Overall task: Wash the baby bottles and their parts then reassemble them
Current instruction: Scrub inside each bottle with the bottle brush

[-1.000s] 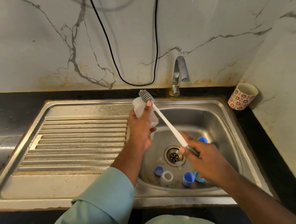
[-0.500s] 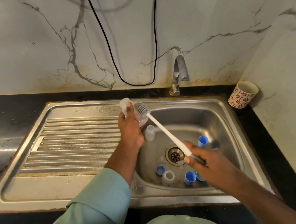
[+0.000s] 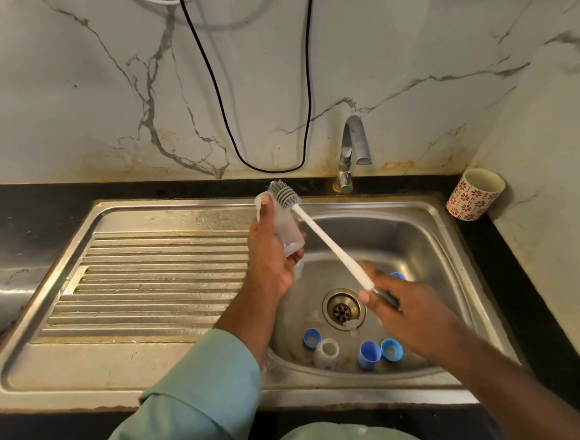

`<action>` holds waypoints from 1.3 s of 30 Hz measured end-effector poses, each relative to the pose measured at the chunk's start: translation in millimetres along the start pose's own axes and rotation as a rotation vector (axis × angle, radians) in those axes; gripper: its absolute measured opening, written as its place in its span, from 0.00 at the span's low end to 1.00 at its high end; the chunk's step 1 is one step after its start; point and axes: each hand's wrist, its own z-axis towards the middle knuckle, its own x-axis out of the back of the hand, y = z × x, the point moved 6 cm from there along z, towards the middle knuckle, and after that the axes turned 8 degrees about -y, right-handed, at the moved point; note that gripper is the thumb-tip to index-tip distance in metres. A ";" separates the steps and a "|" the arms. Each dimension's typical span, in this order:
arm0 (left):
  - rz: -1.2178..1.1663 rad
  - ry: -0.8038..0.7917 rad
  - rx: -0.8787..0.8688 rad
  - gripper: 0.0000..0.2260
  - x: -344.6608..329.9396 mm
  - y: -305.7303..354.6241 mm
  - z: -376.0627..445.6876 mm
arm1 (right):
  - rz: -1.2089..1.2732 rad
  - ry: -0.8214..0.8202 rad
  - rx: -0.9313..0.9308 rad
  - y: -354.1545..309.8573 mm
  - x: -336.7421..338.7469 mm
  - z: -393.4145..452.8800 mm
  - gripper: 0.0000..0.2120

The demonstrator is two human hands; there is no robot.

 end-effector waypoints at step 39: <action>-0.226 0.337 -0.092 0.20 0.6 28.0 -22.7 | -0.189 -0.078 0.016 -34.7 -24.3 -20.1 0.23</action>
